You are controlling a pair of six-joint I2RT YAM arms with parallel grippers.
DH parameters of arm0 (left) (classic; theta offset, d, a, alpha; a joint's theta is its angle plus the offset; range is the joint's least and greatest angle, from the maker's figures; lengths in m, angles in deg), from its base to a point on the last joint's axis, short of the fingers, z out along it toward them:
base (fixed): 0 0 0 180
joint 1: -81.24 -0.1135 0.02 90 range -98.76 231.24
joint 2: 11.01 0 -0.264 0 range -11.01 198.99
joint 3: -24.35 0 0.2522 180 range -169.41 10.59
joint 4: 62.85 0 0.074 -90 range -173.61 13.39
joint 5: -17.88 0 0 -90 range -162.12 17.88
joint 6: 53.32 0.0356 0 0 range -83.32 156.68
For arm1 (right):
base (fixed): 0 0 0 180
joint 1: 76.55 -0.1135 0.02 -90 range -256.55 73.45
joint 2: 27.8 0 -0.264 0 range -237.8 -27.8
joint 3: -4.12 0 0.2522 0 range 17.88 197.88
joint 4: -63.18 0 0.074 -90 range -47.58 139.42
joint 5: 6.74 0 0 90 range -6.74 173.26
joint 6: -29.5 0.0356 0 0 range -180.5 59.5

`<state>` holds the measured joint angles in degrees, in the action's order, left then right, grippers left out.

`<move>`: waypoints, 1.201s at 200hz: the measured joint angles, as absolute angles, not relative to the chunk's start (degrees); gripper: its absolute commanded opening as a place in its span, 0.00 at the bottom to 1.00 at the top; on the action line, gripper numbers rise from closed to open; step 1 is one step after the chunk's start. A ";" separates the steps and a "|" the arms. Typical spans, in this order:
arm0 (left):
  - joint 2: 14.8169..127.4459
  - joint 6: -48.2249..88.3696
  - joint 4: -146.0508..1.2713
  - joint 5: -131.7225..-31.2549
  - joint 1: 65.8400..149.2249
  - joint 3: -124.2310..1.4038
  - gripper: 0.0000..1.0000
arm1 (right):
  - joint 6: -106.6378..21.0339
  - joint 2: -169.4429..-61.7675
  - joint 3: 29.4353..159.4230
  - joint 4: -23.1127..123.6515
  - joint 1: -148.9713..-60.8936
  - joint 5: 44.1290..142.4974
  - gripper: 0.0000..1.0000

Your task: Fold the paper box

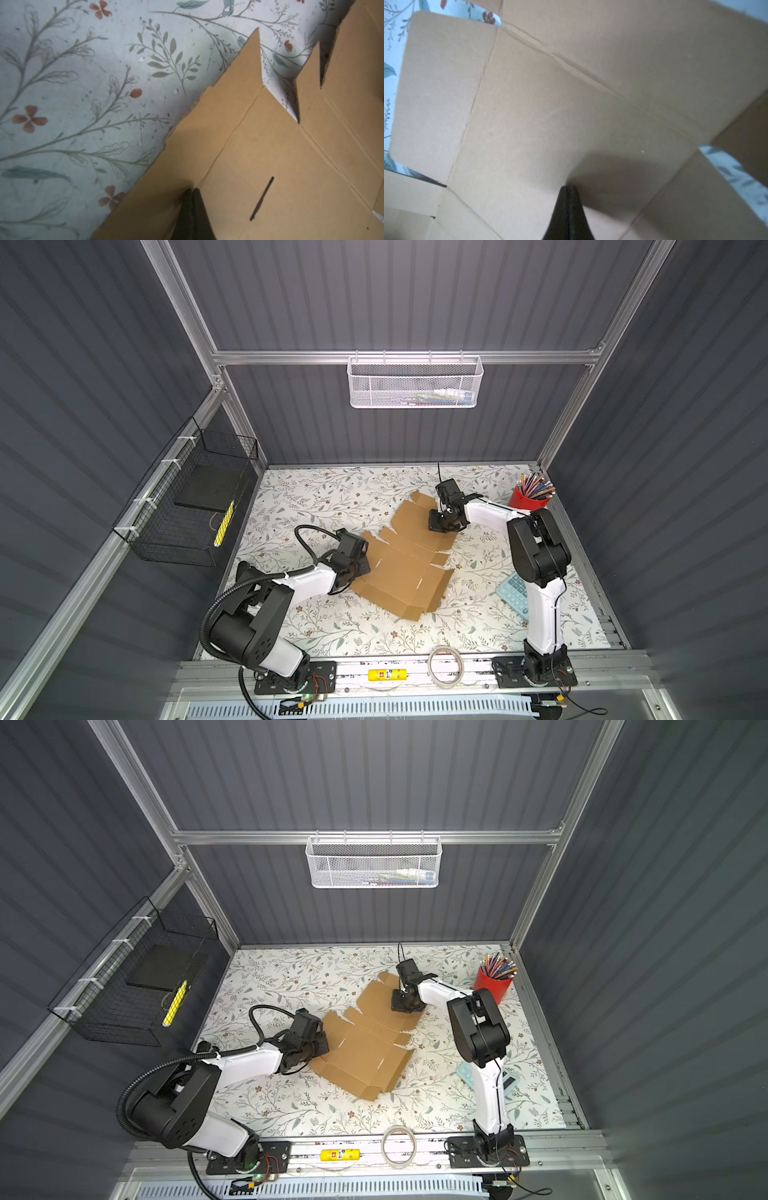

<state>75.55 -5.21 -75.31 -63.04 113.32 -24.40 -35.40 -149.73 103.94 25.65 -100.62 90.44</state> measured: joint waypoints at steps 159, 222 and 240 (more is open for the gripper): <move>78.39 1.28 -84.23 -64.72 113.49 -45.79 0.00 | -33.37 -122.08 83.35 29.32 -108.54 86.53 0.05; 98.35 3.80 -81.36 -76.04 111.96 -59.72 0.00 | -22.94 -109.80 63.00 33.67 -116.10 85.19 0.00; 103.42 3.75 -79.92 -79.04 112.05 -64.02 0.00 | -19.81 -107.92 60.20 34.87 -117.08 85.17 0.00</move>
